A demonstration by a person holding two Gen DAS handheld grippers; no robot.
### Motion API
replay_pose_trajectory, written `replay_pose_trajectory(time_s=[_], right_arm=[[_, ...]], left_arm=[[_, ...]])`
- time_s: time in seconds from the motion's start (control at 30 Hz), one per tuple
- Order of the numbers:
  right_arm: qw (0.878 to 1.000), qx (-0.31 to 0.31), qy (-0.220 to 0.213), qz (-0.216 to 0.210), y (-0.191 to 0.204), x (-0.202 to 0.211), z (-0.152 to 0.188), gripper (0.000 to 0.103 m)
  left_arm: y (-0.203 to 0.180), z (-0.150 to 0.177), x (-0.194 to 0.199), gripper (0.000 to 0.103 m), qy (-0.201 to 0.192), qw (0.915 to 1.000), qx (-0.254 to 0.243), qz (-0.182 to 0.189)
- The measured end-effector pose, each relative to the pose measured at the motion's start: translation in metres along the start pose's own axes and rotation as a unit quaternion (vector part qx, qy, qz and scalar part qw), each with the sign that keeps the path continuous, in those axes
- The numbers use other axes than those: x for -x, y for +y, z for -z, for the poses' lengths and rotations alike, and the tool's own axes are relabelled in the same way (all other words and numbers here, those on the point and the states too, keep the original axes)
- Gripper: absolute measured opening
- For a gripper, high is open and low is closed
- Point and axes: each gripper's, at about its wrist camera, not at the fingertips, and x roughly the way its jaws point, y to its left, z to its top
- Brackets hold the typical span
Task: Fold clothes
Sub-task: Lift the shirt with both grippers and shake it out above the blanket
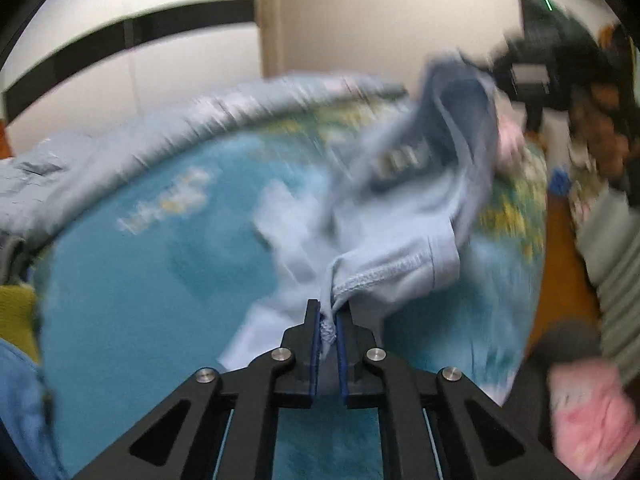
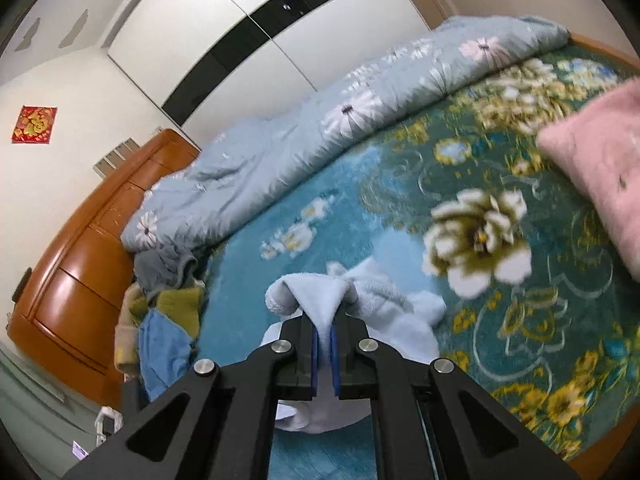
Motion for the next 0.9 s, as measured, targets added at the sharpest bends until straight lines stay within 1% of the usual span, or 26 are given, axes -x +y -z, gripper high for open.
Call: replay_pose_trajectory(time_s=[0.1, 0.17, 0.27, 0.33, 0.37, 0.47, 0.5, 0.53, 0.63, 0.73, 0.77, 0.8, 0.83, 0.9], right_arm=[[0.999, 0.013, -0.033, -0.017, 0.024, 0.02, -0.028, 0.005], [0.997, 0.023, -0.061, -0.035, 0.043, 0.037, -0.047, 0.005], [0.992, 0.04, -0.103, -0.065, 0.074, 0.064, -0.07, 0.005], [0.987, 0.062, -0.127, -0.079, 0.1, 0.081, -0.079, 0.005], [0.984, 0.074, -0.139, -0.084, 0.112, 0.09, -0.079, 0.005], [0.973, 0.112, -0.175, -0.096, 0.145, 0.116, -0.078, 0.005], [0.968, 0.126, -0.19, -0.102, 0.156, 0.128, -0.075, 0.005], [0.965, 0.136, -0.2, -0.105, 0.164, 0.137, -0.072, 0.005], [0.949, 0.181, -0.235, -0.11, 0.191, 0.167, -0.056, 0.005], [0.937, 0.22, -0.251, -0.105, 0.214, 0.181, -0.046, 0.005], [0.933, 0.232, -0.255, -0.104, 0.222, 0.183, -0.044, 0.005], [0.932, 0.235, -0.255, -0.104, 0.225, 0.183, -0.045, 0.005], [0.931, 0.239, -0.254, -0.103, 0.23, 0.18, -0.047, 0.005], [0.933, 0.247, -0.248, -0.084, 0.237, 0.165, -0.054, 0.005]], left_arm=[[0.033, -0.049, 0.046, 0.007, -0.068, 0.9965, 0.039, -0.028], [0.054, -0.082, 0.086, 0.007, -0.118, 0.9901, 0.057, -0.051], [0.063, -0.12, 0.145, 0.007, -0.185, 0.9781, 0.039, -0.088], [0.057, -0.134, 0.177, 0.007, -0.216, 0.9698, 0.022, -0.111], [0.053, -0.139, 0.194, 0.007, -0.232, 0.9643, 0.011, -0.126], [0.044, -0.144, 0.238, 0.007, -0.271, 0.9505, -0.009, -0.151], [0.042, -0.144, 0.252, 0.007, -0.283, 0.9461, -0.014, -0.157], [0.04, -0.141, 0.266, 0.007, -0.293, 0.942, -0.019, -0.162], [0.032, -0.13, 0.307, 0.008, -0.321, 0.9303, -0.038, -0.174], [0.03, -0.125, 0.33, 0.009, -0.325, 0.9247, -0.053, -0.191], [0.031, -0.125, 0.334, 0.009, -0.323, 0.9241, -0.056, -0.196], [0.035, -0.126, 0.333, 0.01, -0.316, 0.9257, -0.055, -0.2], [0.041, -0.127, 0.329, 0.011, -0.307, 0.9286, -0.053, -0.202], [0.055, -0.13, 0.316, 0.011, -0.285, 0.9355, -0.046, -0.204]])
